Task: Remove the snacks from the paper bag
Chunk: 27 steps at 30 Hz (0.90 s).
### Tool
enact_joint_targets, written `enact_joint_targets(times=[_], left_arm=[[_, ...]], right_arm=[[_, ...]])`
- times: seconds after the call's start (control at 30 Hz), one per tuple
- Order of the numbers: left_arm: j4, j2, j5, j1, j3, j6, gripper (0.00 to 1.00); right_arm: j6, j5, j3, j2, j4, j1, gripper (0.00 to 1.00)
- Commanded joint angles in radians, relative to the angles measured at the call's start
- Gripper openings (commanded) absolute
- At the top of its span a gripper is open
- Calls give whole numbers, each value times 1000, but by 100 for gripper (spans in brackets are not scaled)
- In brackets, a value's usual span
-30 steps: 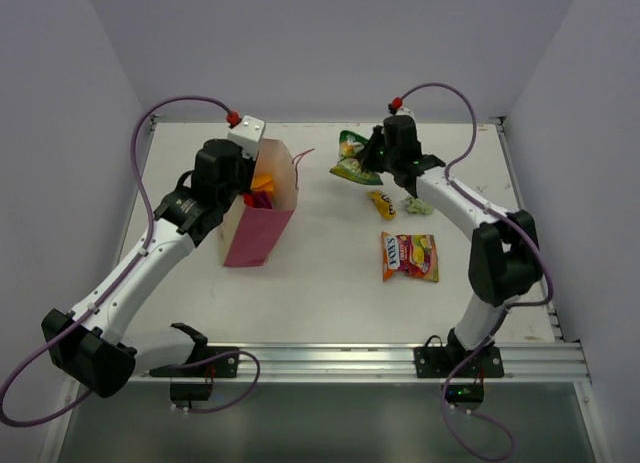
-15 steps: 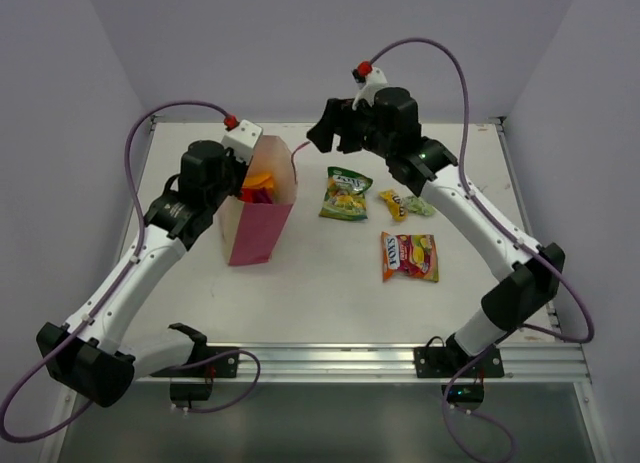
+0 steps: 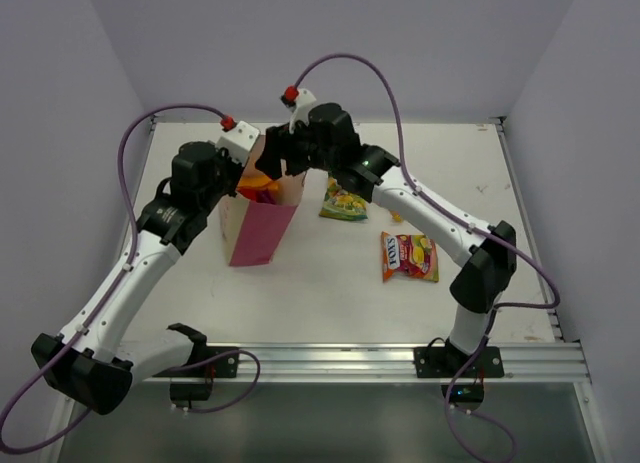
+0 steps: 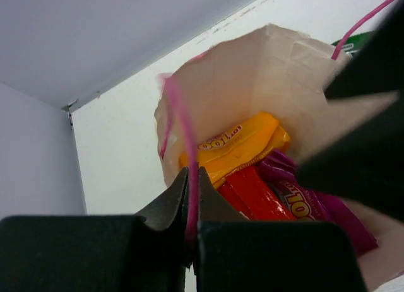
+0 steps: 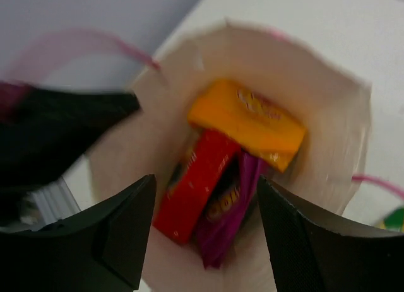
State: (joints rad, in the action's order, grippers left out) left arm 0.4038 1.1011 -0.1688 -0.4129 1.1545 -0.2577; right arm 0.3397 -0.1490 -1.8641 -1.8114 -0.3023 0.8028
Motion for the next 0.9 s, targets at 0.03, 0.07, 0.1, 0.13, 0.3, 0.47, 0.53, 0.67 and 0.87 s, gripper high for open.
enact_joint_targets(times=[0.03,0.07,0.1,0.13,0.3,0.47,0.53,0.67,0.87], left_arm=[[-215,20,17,19,105,-49,0],[-224,31,12,20,106,-48,0],[-238,36,11,20,106,-46,0],[-244,42,9,22,106,-37,0],[-267,52,8,22,67,-22,0],[-260,-4,58,22,-2,6,0],[-249,-29,87,22,-45,17,0],[-195,-85,138,22,-73,52,0],[-152,-116,203,22,-72,78,0]], right_arm=[[74,-6,219,43,11,30,67],[87,-9,245,50,2,39,67],[87,-12,267,70,0,51,67],[93,-15,316,83,3,82,67],[147,-69,398,153,9,189,67],[119,34,370,159,-20,250,68],[95,160,375,164,-24,237,68],[104,287,373,164,-66,165,69],[36,233,324,136,-75,105,70]])
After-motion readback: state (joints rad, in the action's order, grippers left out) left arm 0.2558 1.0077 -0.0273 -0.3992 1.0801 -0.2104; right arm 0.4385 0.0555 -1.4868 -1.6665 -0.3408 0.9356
